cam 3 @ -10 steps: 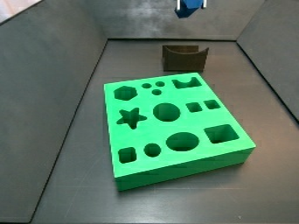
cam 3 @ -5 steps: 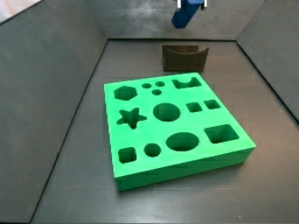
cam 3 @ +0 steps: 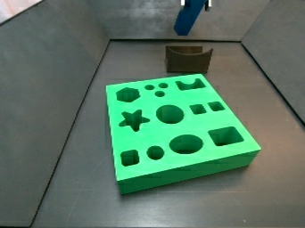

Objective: Pick up the hexagon object. Move up. Place the hexagon object on the fixture. Regrasp the hexagon object. Move to above the board. Insert the hexagon object.
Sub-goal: Place the hexagon object on the fixture.

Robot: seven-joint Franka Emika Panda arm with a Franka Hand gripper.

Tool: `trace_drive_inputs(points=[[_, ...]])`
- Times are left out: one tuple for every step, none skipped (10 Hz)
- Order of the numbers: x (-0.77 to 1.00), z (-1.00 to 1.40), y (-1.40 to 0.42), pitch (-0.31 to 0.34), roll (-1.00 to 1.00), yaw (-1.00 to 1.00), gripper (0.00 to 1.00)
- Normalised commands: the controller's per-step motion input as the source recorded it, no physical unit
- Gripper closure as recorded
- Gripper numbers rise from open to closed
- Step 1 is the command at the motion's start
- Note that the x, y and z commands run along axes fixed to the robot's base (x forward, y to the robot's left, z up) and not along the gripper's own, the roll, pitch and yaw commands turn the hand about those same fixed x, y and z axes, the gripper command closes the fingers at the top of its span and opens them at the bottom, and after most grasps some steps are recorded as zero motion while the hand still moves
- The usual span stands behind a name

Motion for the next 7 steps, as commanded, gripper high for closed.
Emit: trace_drive_inputs(points=[[0.05,-0.01,0.04,-0.002,-0.16,-0.2,1.0],[0.08,-1.0,0.03,0.046,-0.12,-0.13,1.0],[0.09,-1.0,0.03,0.033,-0.11,-0.11,1.0],[0.1,-1.0,0.03,0.005,-0.1,-0.1,1.0],[0.11,-1.0,0.03,-0.031,-0.07,-0.1,1.0],[0.11,-1.0,0.02,-0.056,-0.06,-0.08,1.0],[0.11,-1.0,0.02,-0.074,-0.05,-0.07,1.0]])
